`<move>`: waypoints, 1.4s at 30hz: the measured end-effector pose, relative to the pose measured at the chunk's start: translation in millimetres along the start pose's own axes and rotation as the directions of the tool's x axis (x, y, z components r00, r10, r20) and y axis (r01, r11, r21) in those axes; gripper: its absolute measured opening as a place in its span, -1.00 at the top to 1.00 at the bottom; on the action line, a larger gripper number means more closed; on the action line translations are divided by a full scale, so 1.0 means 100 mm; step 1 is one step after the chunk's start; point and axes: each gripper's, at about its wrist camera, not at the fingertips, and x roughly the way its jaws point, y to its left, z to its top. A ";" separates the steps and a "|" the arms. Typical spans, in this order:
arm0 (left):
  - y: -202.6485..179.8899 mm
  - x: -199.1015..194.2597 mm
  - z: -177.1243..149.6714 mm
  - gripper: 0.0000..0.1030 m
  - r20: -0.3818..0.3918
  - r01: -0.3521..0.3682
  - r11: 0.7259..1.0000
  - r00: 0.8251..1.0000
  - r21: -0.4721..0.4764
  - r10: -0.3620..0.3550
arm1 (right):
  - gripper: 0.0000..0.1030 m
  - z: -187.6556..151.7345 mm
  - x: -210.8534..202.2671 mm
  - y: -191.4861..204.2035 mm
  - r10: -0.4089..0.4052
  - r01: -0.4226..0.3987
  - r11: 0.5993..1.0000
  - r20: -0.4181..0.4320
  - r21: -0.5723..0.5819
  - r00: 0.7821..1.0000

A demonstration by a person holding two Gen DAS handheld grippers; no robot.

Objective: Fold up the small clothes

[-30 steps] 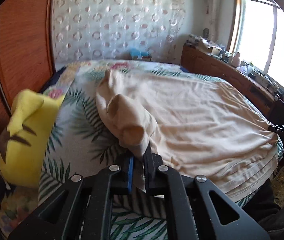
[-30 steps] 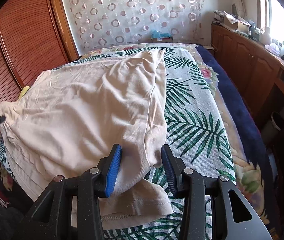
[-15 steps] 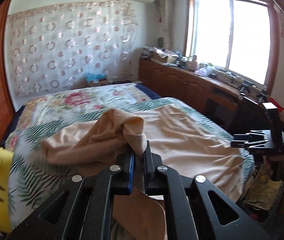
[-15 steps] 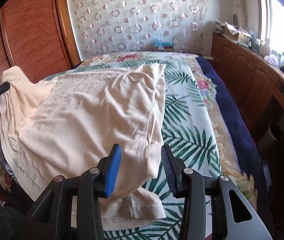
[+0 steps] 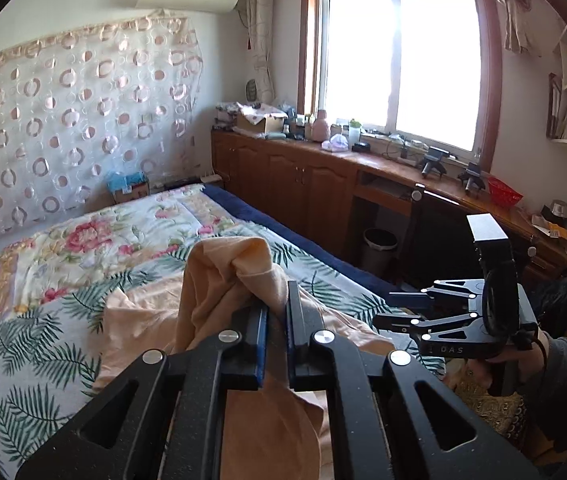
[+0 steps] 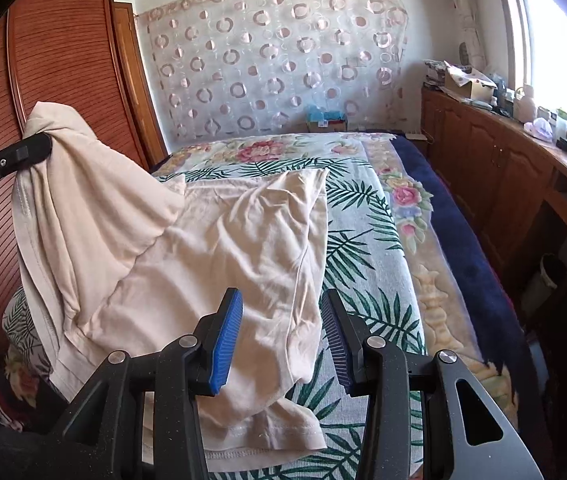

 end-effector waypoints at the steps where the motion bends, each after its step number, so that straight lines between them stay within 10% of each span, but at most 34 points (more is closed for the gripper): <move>1: -0.03 0.04 0.00 0.79 -0.007 -0.014 1.000 1.000 0.009 0.014 | 0.17 -0.02 0.01 -0.01 0.001 -0.001 1.000 -0.003 0.000 1.000; 4: 0.02 0.04 -0.03 0.13 -0.017 -0.039 0.999 0.999 0.019 0.039 | 0.17 -0.04 0.02 -0.03 0.002 -0.002 1.000 -0.008 0.008 1.000; 10: 0.25 -0.08 -0.13 -0.36 -0.018 -0.102 0.994 0.995 -0.029 0.101 | 0.17 -0.01 0.02 -0.03 -0.001 0.002 1.000 -0.018 0.009 1.000; 29: 1.16 -0.30 -0.75 -0.38 -0.083 -0.335 0.918 0.942 -0.210 0.324 | 0.17 0.25 0.32 0.41 0.050 -0.054 0.993 -0.038 -0.107 0.998; 42: 1.47 -0.60 -0.88 -0.38 -0.094 -0.401 0.879 0.916 -0.260 0.390 | -0.32 0.57 0.49 0.80 0.084 -0.086 0.976 -0.022 -0.202 0.996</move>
